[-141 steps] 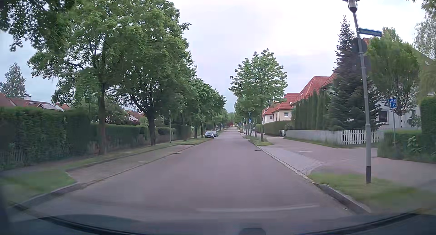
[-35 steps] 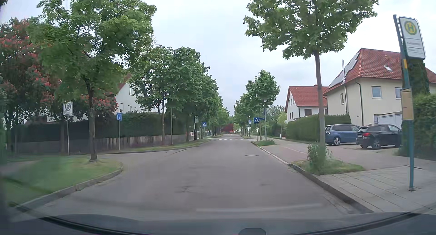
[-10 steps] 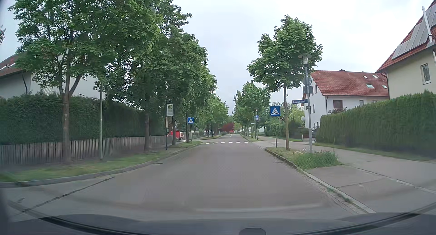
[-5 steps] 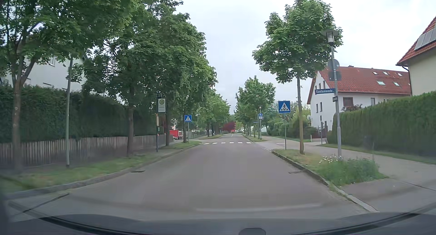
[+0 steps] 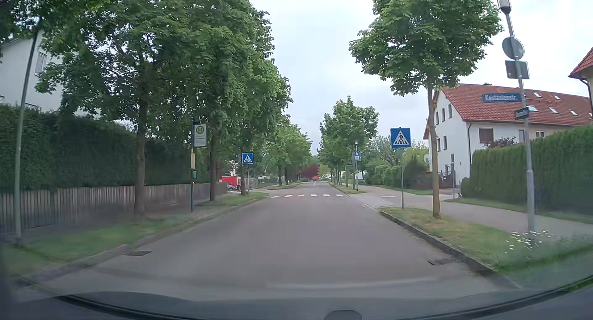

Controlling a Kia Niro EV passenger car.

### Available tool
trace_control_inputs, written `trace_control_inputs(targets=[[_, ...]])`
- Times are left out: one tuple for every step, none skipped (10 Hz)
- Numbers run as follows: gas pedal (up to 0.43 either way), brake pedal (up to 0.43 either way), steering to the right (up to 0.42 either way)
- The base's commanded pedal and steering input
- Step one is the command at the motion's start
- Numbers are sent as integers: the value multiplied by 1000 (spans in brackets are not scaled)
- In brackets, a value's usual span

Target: Follow the waypoints while adhering to traffic rules and regulations

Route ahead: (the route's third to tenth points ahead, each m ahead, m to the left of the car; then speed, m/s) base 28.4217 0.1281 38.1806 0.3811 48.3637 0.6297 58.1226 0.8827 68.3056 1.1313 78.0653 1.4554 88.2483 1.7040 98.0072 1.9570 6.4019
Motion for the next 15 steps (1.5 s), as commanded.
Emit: trace_control_inputs(targets=[[110,0,7],[110,0,7],[110,0,7],[110,0,7],[110,0,7],[110,0,7],[110,0,8],[110,0,7],[110,0,8],[110,0,7],[110,0,6],[98,0,6],[98,0,6],[98,0,5],[98,0,4]])
